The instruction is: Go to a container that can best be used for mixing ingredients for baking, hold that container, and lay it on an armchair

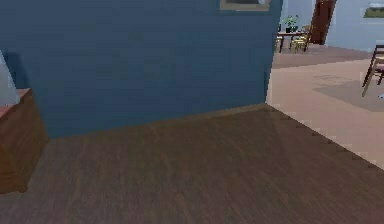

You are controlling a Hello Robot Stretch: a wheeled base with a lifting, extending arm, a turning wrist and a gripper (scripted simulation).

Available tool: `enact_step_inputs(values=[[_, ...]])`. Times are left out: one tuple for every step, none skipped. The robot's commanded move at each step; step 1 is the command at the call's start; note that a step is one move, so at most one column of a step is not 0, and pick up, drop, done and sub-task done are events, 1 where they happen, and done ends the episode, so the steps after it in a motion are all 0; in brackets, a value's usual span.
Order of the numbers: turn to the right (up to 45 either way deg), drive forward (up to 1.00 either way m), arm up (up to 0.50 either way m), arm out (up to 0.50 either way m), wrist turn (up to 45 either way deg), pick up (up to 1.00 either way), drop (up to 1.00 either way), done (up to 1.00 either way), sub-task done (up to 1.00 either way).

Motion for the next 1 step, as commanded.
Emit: enact_step_inputs(values=[[0.0, 0.00, 0.10, 0.00, 0.0, 0.00, 0.00, 0.00, 0.00]])
